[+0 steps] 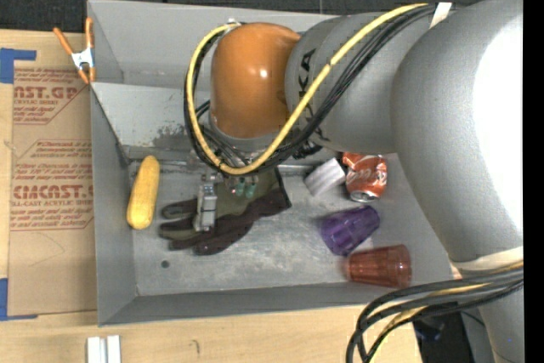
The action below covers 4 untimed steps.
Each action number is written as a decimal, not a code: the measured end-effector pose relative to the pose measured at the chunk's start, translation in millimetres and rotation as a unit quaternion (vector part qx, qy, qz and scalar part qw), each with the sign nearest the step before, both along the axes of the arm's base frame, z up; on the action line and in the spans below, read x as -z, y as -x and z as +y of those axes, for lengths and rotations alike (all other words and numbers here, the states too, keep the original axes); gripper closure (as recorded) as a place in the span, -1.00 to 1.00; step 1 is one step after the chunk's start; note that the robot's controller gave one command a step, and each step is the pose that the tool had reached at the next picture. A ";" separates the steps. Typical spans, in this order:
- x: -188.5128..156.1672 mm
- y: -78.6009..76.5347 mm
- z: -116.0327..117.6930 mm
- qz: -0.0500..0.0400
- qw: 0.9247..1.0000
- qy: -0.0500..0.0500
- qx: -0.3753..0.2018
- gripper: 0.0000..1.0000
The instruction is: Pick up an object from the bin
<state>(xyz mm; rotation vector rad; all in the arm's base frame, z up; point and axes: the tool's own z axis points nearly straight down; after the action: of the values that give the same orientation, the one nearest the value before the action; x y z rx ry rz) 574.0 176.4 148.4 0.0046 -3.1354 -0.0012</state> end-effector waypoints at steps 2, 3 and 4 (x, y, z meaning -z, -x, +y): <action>31.1 5.1 -16.6 -0.007 0.999 -0.001 -0.039 -1.00; 75.5 30.5 -35.2 -0.003 0.999 -0.001 -0.044 1.00; 75.5 30.5 -35.3 -0.003 0.999 -0.001 -0.044 1.00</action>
Offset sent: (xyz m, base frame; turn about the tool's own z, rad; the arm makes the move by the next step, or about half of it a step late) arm -0.0162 -0.0381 -0.0784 -0.1677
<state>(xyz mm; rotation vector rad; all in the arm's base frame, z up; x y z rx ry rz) 543.5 141.1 72.8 0.1427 -3.1390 -0.0036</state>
